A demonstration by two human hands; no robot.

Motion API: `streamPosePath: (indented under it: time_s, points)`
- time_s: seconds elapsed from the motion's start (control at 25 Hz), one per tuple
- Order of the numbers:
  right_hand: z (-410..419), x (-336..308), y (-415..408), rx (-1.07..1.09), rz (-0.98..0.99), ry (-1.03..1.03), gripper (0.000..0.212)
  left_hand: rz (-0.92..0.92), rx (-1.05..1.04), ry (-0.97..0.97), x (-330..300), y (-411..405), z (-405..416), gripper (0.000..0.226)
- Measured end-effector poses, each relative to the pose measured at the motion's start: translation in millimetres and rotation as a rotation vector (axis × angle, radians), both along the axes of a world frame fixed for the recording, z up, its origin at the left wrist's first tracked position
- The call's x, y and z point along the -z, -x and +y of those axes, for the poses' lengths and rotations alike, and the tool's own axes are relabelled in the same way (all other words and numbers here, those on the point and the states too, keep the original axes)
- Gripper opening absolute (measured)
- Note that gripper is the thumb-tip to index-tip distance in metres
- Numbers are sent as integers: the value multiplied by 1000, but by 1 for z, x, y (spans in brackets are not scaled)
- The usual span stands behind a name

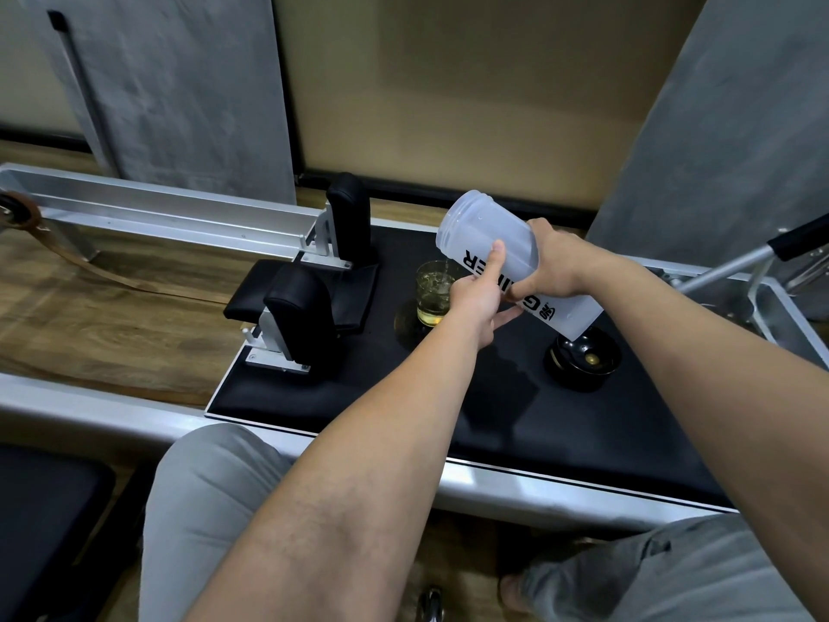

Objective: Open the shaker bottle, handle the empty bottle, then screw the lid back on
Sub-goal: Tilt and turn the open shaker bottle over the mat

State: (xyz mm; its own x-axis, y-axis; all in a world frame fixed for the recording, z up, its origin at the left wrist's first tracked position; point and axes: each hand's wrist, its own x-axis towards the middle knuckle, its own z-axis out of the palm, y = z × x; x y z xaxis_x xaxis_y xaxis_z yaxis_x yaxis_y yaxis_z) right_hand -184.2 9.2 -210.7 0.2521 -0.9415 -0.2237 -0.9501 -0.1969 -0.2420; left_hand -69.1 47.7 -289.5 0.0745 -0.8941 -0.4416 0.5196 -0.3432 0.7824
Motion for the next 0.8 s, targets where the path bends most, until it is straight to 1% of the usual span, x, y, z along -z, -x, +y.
streamPosePath:
  time_s: [0.24, 0.64, 0.8]
  points:
    - [0, 0, -1, -5, -3, -2, 99, -2, -2, -5, 0, -1, 0, 53]
    - [-1, 3, 0, -7, -3, -2, 96, 4, 0, -12, 2, -1, 0, 59]
    - [-2, 4, 1, -5, 15, -7, 98, 16, -1, -11, 3, 0, 0, 59]
